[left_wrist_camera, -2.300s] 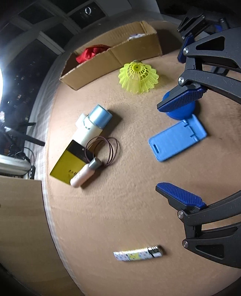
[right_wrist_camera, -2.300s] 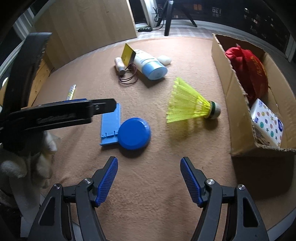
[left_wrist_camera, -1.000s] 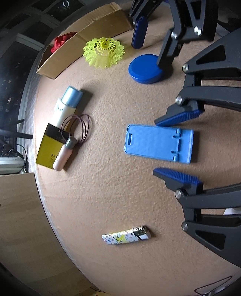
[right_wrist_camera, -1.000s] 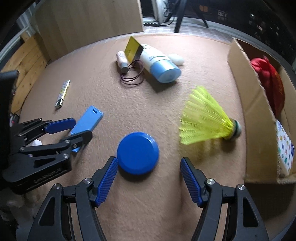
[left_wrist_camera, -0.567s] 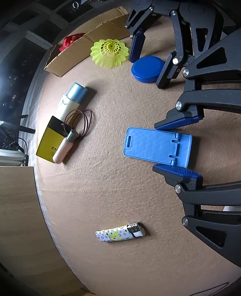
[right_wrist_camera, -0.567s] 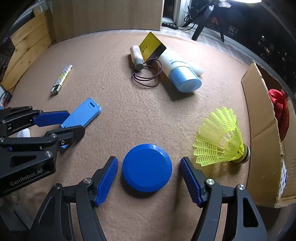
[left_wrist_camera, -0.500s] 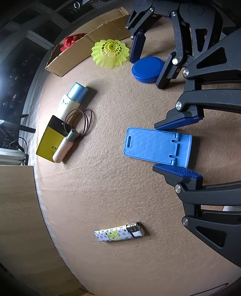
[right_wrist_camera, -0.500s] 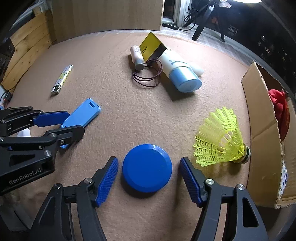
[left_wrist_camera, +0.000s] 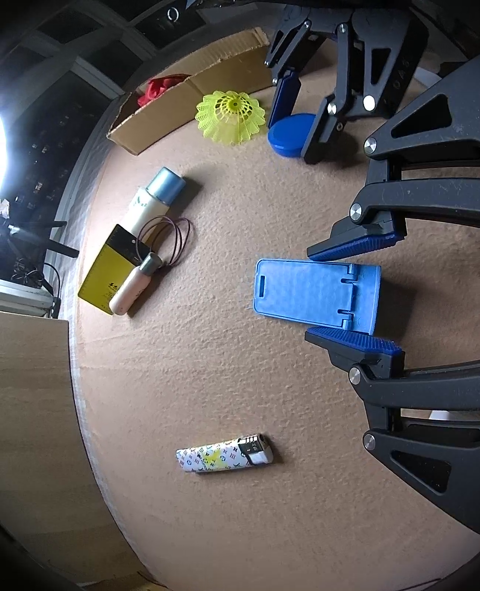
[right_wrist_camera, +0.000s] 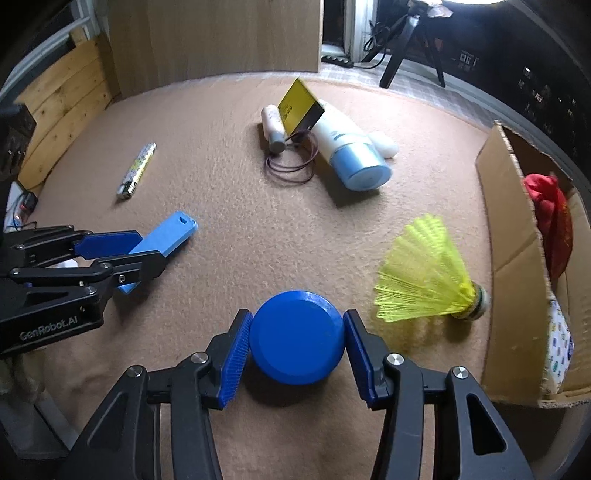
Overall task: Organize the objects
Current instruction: 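Lift the blue phone stand with the left tool while the right tool grasps the blue lid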
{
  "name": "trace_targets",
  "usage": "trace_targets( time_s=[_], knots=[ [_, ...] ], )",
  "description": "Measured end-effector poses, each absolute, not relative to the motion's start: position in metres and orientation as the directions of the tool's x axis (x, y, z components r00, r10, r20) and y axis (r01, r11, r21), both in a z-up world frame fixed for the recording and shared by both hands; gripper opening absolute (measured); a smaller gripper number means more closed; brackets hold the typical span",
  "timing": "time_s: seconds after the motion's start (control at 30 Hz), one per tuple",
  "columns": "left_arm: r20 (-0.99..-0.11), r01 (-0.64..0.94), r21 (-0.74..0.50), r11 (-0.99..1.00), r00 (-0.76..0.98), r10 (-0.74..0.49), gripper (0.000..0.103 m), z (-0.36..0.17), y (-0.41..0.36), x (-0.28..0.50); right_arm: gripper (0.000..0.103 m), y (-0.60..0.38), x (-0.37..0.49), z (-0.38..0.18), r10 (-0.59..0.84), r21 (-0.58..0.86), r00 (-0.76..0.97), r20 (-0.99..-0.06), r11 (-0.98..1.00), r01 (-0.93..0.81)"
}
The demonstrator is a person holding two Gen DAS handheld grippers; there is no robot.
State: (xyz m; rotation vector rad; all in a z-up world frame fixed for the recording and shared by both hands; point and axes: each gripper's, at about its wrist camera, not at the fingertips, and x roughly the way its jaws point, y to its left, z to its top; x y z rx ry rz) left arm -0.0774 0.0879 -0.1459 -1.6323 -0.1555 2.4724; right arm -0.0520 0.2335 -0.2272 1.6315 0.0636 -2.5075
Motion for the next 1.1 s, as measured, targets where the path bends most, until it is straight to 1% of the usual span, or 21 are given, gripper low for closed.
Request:
trace_targets(
  time_s=[0.33,0.67,0.9,1.1],
  knots=[
    [-0.890,-0.090,-0.196,-0.977,-0.402,0.215,0.040,-0.141,0.089,-0.089,0.046,0.267,-0.040,-0.188,-0.114,0.076,-0.471,-0.875,-0.992,0.098],
    [-0.857,-0.111,-0.226,-0.968,-0.450,0.252,0.040,-0.106,0.096,-0.082,0.046,0.318,-0.025,-0.155,-0.082,0.092,-0.531,-0.843,-0.996,0.007],
    [-0.828,-0.186,-0.234,-0.954,-0.477,0.295,0.040,-0.079,0.131,-0.096,0.046,0.370,-0.015,-0.139,-0.027,0.087,-0.564,-0.826,-0.993,-0.079],
    [-0.802,-0.267,-0.246,-0.932,-0.484,0.350,0.040,-0.059,0.182,-0.115,0.046,0.418,-0.010,-0.131,0.020,0.077,-0.575,-0.818,-0.987,-0.144]
  ],
)
